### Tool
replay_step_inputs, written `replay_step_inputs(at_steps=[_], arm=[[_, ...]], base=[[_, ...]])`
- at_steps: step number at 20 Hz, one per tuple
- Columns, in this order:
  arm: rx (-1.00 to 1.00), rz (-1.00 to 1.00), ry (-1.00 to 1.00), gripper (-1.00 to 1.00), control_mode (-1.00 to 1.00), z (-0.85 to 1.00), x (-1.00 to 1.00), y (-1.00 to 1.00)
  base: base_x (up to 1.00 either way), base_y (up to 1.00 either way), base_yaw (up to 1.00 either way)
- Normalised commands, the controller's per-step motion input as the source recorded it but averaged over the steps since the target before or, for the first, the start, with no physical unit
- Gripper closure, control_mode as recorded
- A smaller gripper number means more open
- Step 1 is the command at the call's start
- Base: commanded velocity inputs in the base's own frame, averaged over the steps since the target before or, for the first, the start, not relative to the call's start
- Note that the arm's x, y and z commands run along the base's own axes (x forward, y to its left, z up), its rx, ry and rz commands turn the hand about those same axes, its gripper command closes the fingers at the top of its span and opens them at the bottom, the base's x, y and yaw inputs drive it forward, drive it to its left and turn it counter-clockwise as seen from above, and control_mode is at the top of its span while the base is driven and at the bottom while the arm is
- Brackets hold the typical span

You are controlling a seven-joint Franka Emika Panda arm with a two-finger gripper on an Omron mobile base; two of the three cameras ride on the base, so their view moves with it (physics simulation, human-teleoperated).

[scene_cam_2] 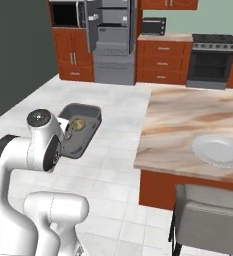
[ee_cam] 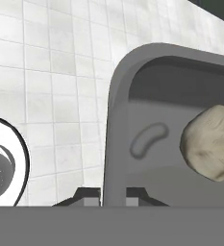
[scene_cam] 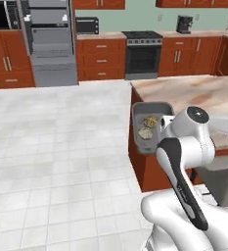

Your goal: Place two dumplings into each of the tupperware containers and then place the containers in the fridge.

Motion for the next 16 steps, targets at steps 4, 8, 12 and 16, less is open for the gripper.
replay_step_inputs(at_steps=[4,8,12,16], arm=[[0.0,0.0,0.0,1.0,1.0,0.0,0.0,0.0],[0.0,0.0,0.0,1.0,1.0,0.0,0.0,0.0],[0.0,0.0,0.0,1.0,1.0,0.0,0.0,0.0],[0.0,0.0,0.0,1.0,1.0,0.0,0.0,0.0]], base=[[0.69,0.69,0.0],[0.97,0.58,0.0],[1.0,0.55,0.0],[1.0,0.55,0.0]])
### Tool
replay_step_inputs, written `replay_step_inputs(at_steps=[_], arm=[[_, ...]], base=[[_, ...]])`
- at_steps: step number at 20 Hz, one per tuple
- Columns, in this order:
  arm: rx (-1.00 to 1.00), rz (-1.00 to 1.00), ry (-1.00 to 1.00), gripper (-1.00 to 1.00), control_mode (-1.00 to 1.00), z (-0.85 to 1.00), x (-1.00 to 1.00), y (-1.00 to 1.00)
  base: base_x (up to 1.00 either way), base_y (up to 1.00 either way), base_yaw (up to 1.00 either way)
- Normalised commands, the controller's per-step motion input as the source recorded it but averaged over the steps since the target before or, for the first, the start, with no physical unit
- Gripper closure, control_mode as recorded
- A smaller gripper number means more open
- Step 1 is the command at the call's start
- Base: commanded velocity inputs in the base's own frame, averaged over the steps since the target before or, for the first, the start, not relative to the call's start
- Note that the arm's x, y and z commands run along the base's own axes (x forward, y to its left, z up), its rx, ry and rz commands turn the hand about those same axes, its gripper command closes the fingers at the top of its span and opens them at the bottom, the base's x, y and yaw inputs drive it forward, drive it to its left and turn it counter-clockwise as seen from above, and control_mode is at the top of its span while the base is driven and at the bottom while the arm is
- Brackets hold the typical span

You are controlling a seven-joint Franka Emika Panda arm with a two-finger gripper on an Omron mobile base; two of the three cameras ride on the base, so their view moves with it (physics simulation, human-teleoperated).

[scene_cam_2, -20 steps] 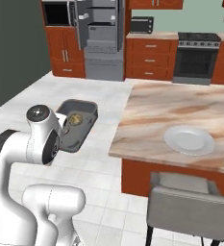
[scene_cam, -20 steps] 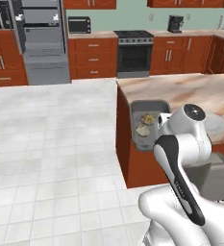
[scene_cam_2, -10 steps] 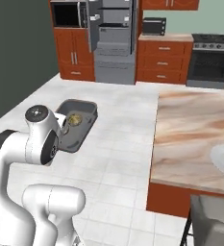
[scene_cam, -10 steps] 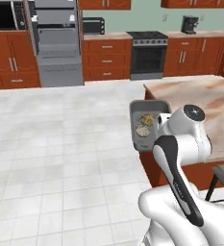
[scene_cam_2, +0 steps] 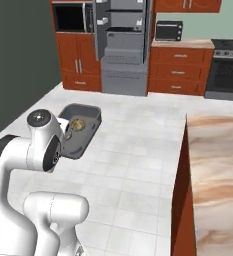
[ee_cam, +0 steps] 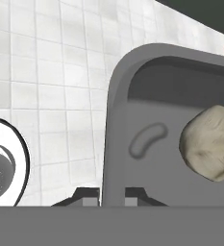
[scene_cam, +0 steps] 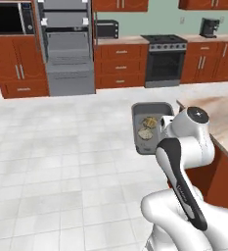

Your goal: Place two dumplings into each of the tupperware containers and then place the containers in the fridge.

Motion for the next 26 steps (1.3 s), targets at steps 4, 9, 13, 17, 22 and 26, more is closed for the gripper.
replay_step_inputs(at_steps=[4,9,13,17,22,26], arm=[[0.0,0.0,0.0,1.0,1.0,0.0,0.0,0.0],[0.0,0.0,0.0,1.0,1.0,0.0,0.0,0.0],[0.0,0.0,0.0,1.0,1.0,0.0,0.0,0.0],[0.0,0.0,0.0,1.0,1.0,0.0,0.0,0.0],[0.0,0.0,0.0,1.0,1.0,0.0,0.0,0.0],[0.0,0.0,0.0,1.0,1.0,0.0,0.0,0.0]], base=[[1.0,0.45,0.0],[1.0,0.34,0.0],[1.0,0.28,0.0],[1.0,0.26,0.0],[1.0,0.29,0.0],[1.0,0.4,0.0]])
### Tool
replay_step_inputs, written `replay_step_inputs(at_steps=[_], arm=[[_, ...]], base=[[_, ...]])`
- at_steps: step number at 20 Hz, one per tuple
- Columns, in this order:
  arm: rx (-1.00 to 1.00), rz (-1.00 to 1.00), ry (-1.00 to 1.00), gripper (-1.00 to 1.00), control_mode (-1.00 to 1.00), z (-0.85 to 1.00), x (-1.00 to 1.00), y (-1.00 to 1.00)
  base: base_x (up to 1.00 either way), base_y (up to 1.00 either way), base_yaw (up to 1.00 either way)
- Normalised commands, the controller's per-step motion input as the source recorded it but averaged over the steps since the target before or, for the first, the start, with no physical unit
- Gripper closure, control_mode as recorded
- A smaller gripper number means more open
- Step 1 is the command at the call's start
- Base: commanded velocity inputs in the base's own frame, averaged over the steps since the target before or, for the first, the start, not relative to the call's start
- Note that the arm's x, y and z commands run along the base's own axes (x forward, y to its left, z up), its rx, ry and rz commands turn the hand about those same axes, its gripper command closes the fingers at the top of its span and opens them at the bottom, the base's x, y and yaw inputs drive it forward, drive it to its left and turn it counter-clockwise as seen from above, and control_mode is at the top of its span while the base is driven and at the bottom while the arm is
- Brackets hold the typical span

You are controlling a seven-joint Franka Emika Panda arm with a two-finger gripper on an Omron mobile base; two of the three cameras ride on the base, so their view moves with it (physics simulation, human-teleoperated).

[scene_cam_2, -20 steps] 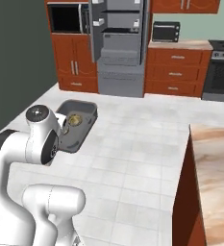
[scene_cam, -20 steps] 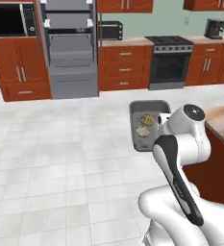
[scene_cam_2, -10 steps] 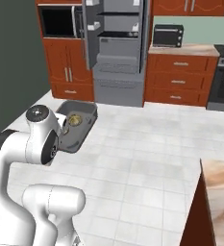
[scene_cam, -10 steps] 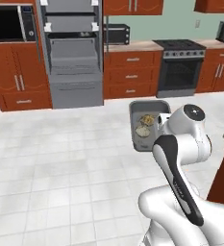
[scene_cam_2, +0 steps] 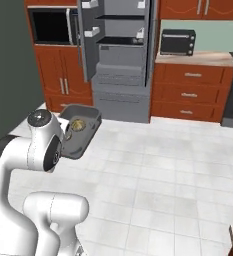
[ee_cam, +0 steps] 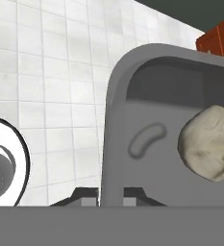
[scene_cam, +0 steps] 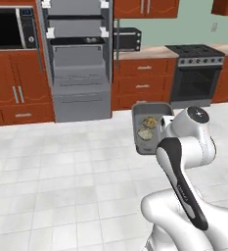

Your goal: Place two dumplings into each of the tupperware containers and then place the containers in the fridge.

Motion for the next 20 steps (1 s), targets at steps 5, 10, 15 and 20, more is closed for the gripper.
replay_step_inputs(at_steps=[5,10,15,20], arm=[[0.0,0.0,0.0,1.0,1.0,0.0,0.0,0.0],[0.0,0.0,0.0,1.0,1.0,0.0,0.0,0.0],[0.0,0.0,0.0,1.0,1.0,0.0,0.0,0.0],[0.0,0.0,0.0,1.0,1.0,0.0,0.0,0.0]], base=[[1.0,0.44,0.0],[1.0,0.33,0.0],[1.0,0.29,-0.01],[1.0,0.26,-0.03]])
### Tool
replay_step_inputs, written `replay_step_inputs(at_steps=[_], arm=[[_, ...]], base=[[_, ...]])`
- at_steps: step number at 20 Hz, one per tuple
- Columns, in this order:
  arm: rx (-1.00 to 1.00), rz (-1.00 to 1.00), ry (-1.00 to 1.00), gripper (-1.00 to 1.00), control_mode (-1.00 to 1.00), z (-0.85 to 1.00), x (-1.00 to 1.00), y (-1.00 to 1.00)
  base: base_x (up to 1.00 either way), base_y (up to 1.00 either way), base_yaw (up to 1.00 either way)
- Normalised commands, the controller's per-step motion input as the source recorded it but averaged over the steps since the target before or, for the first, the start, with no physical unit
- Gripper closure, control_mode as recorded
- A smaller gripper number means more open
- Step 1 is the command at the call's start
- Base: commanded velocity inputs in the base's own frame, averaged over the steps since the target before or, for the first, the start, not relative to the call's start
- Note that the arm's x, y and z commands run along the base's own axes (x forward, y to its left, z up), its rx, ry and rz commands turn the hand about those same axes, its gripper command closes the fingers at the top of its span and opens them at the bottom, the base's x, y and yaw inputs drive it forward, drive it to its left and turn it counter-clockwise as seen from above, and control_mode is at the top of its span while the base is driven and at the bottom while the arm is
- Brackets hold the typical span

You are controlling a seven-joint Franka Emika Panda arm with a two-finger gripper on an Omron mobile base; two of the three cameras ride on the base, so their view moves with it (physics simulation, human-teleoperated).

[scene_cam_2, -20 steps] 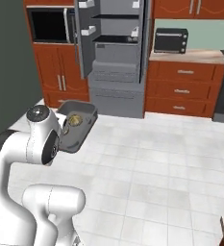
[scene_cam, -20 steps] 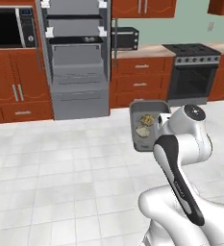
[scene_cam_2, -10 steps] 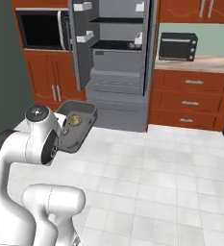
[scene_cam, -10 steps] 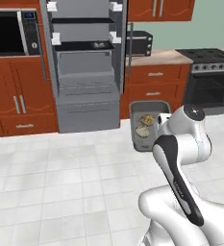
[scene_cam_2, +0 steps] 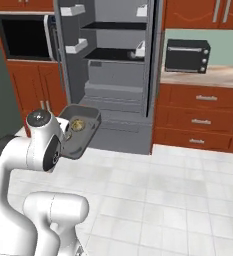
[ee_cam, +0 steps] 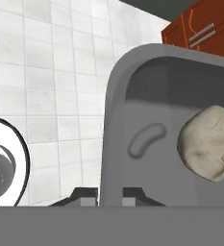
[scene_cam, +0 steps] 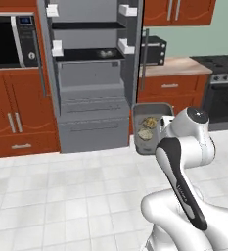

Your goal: Place two dumplings into each of the tupperware containers and then place the containers in the fridge.

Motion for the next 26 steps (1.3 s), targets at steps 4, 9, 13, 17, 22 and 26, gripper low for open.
replay_step_inputs(at_steps=[4,9,13,17,22,26], arm=[[0.0,0.0,0.0,1.0,1.0,0.0,0.0,0.0],[0.0,0.0,0.0,1.0,1.0,0.0,0.0,0.0],[0.0,0.0,0.0,1.0,1.0,0.0,0.0,0.0],[0.0,0.0,0.0,1.0,1.0,0.0,0.0,0.0],[0.0,0.0,0.0,1.0,1.0,0.0,0.0,0.0],[0.0,0.0,0.0,1.0,1.0,0.0,0.0,0.0]], base=[[1.0,0.3,-0.03],[0.99,0.48,-0.05],[0.99,0.59,-0.05],[0.99,0.29,-0.05],[0.93,0.06,-0.04],[0.77,0.08,-0.04]])
